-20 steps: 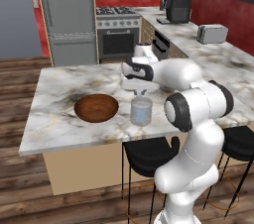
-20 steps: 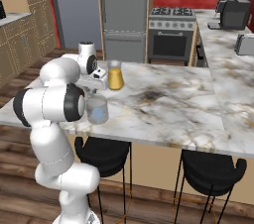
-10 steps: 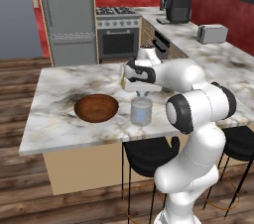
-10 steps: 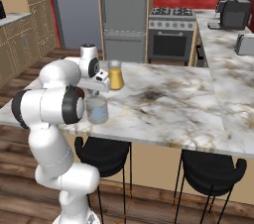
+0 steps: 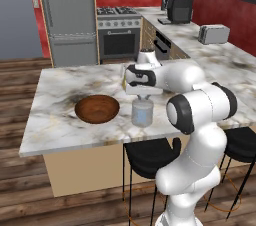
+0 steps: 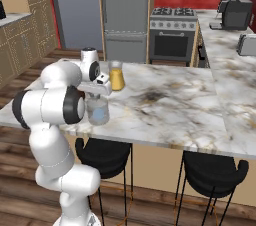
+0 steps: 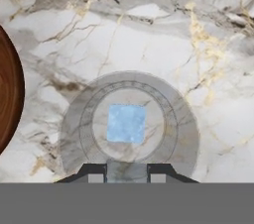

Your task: There are two ice cubes in the ice bowl. Place both ice cubes in the glass cup.

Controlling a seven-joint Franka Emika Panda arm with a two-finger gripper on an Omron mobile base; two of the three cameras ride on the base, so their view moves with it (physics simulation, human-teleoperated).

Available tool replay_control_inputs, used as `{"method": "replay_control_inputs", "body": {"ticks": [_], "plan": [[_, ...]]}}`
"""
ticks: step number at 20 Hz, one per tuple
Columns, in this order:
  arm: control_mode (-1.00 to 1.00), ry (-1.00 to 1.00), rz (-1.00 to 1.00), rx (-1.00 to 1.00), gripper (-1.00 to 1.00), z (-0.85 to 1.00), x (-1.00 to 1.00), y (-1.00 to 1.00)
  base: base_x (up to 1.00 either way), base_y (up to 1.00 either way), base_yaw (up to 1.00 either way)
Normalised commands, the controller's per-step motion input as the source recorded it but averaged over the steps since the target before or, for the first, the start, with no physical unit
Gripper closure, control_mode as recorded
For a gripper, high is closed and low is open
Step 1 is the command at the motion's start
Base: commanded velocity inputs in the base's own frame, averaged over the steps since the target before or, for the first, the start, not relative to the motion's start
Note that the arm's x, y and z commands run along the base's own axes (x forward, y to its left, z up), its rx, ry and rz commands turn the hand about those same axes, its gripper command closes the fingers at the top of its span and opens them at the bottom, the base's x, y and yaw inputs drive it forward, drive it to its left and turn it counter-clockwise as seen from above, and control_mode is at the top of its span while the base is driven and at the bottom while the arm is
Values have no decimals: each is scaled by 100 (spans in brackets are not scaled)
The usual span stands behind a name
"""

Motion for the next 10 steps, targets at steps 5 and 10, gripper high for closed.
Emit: {"method": "replay_control_inputs", "body": {"ticks": [5,10], "plan": [[-100,0,0,-1,100,-5,20,0,0,0,0],[-100,0,0,0,-100,0,18,0,0,0,0]]}}
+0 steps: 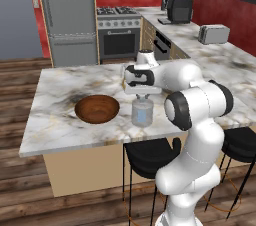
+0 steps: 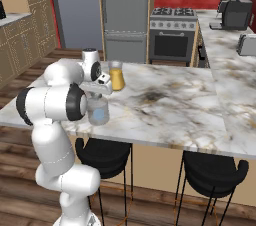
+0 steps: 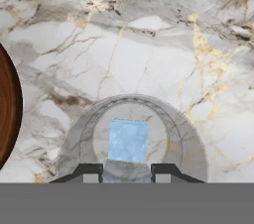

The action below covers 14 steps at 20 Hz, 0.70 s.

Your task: There are two ice cubes in the ice bowl. Place both ice cubes in the glass cup.

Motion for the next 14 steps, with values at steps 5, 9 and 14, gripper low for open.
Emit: {"method": "replay_control_inputs", "body": {"ticks": [5,9,14], "plan": [[-100,-7,0,0,-100,0,0,0,0,0,0],[-100,-21,0,0,-100,21,-56,-10,0,0,0],[-100,-43,0,2,-100,27,-100,-63,0,0,0]]}}
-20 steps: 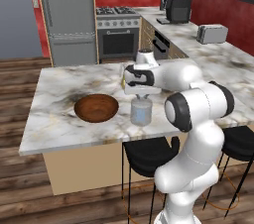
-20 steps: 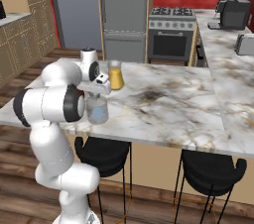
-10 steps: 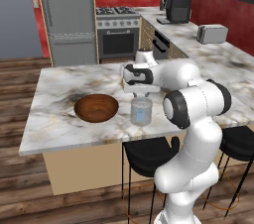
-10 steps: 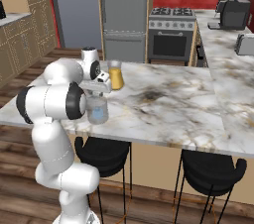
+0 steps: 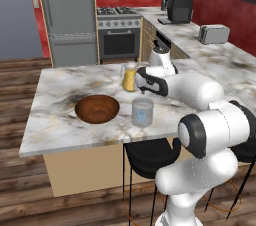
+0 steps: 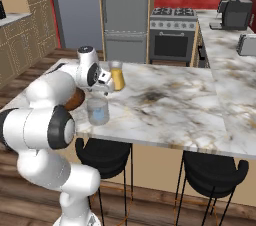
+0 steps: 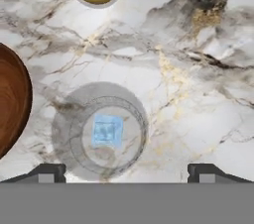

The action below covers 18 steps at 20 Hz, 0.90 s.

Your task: There are two ice cubes in the ice bowl. Place both ice cubes in the glass cup.

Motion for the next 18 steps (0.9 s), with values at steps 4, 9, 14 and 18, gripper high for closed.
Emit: {"method": "replay_control_inputs", "body": {"ticks": [4,9,14,18], "plan": [[-100,-63,0,3,-100,53,-100,-81,0,0,0],[-100,-86,0,0,-100,44,-100,-68,0,0,0],[-100,-11,0,1,-100,2,-18,-5,0,0,0],[-100,0,0,0,-100,0,0,0,0,0,0]]}}
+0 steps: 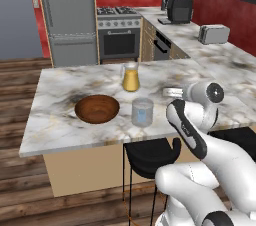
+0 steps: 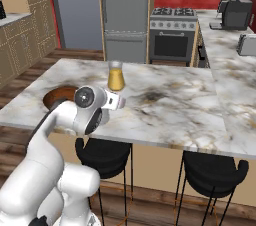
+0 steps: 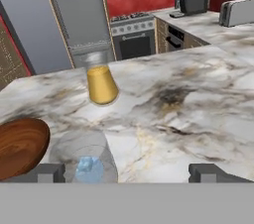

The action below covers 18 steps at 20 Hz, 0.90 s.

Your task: There are two ice cubes in the ice bowl. Place both ice cubes in the glass cup.

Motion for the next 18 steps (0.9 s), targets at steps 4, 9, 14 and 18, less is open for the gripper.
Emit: {"method": "replay_control_inputs", "body": {"ticks": [4,9,14,18], "plan": [[-100,0,0,0,-100,0,0,0,0,0,0],[-100,0,0,0,-100,0,0,0,0,0,0],[-100,0,0,0,-100,0,-2,0,0,0,0],[-100,-58,-4,-11,-100,-13,-100,27,0,0,0]]}}
